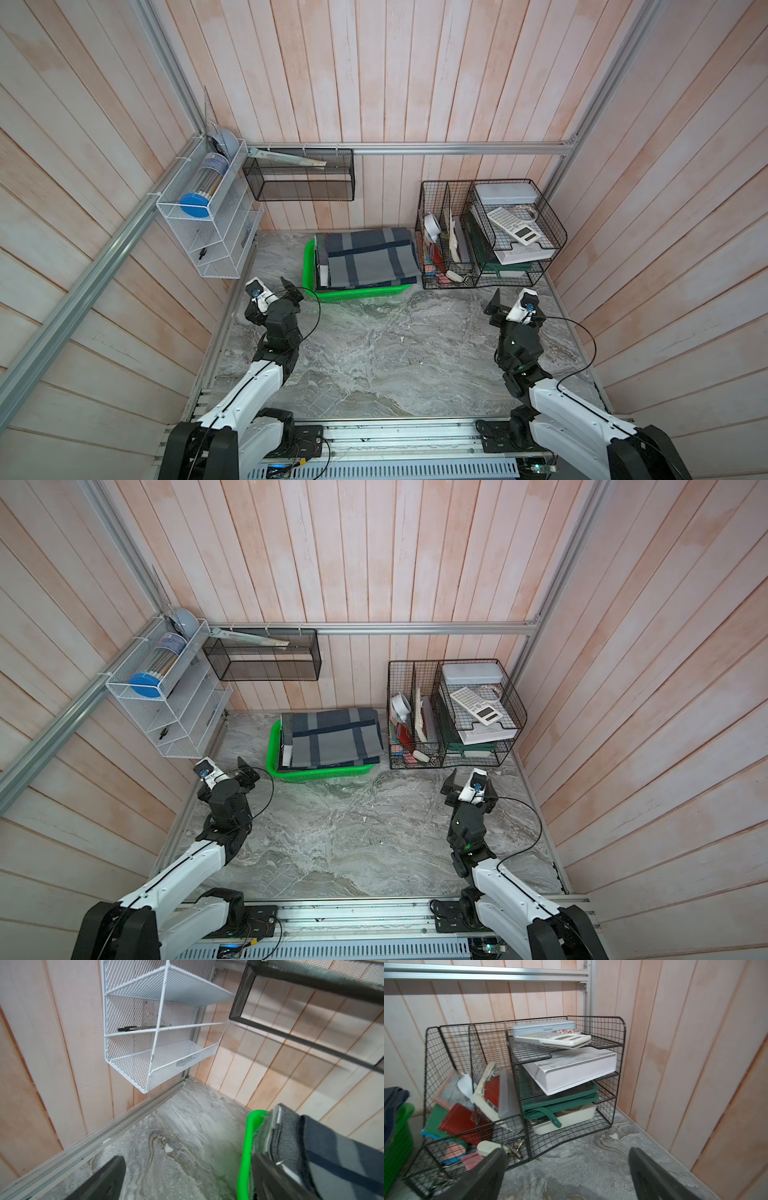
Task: Put the folded scarf in the basket
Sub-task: Reset both arms
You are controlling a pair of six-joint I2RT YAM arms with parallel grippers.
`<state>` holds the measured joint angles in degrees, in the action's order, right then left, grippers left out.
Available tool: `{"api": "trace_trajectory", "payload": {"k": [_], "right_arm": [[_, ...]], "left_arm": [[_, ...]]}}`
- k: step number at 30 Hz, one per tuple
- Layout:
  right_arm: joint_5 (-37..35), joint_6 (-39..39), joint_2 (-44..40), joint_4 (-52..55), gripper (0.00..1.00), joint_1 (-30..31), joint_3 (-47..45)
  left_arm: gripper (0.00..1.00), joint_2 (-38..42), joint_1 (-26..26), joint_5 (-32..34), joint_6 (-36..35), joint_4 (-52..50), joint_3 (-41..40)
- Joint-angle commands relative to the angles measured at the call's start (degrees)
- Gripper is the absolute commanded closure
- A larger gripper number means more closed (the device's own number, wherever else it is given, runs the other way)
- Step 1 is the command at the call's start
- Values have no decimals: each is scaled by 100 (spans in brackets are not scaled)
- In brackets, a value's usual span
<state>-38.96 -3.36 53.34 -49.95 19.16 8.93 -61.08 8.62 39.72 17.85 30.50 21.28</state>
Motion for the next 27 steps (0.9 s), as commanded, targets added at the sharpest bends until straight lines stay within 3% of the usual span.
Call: {"api": "trace_trajectory", "payload": {"k": [1,7,11,17,19,20,22,27], "right_arm": [[-172,-20,211,-370,2,-260,-53],[194,-265,694,-500,2,-821,-178],[459,-464,1072,-793,2,-1132,-270],[498,-450,1590,-1208,2,-1239,-238],[539,-397,1733,-1416,2,-1271,-210],[539,-371,1828,-1535,2,-1279,-200],[576,-302,2002,-1789,2,-1292,-177],[823,30,2501,-2365,2,-1300,-42]], "left_arm": [[0,-323,-66,327,-749,1270,-276],[0,-1171,-166,480,-961,1477,-182],[0,-1652,-369,248,-942,2243,-437],[0,-2018,-562,52,-941,2331,-288],[0,-2198,-642,-14,-707,2778,-417],[0,-2353,-735,-196,-677,3180,-515],[0,-2272,-773,-593,-698,2788,-409],[0,-2447,-781,-1115,-871,3003,-393]]}}
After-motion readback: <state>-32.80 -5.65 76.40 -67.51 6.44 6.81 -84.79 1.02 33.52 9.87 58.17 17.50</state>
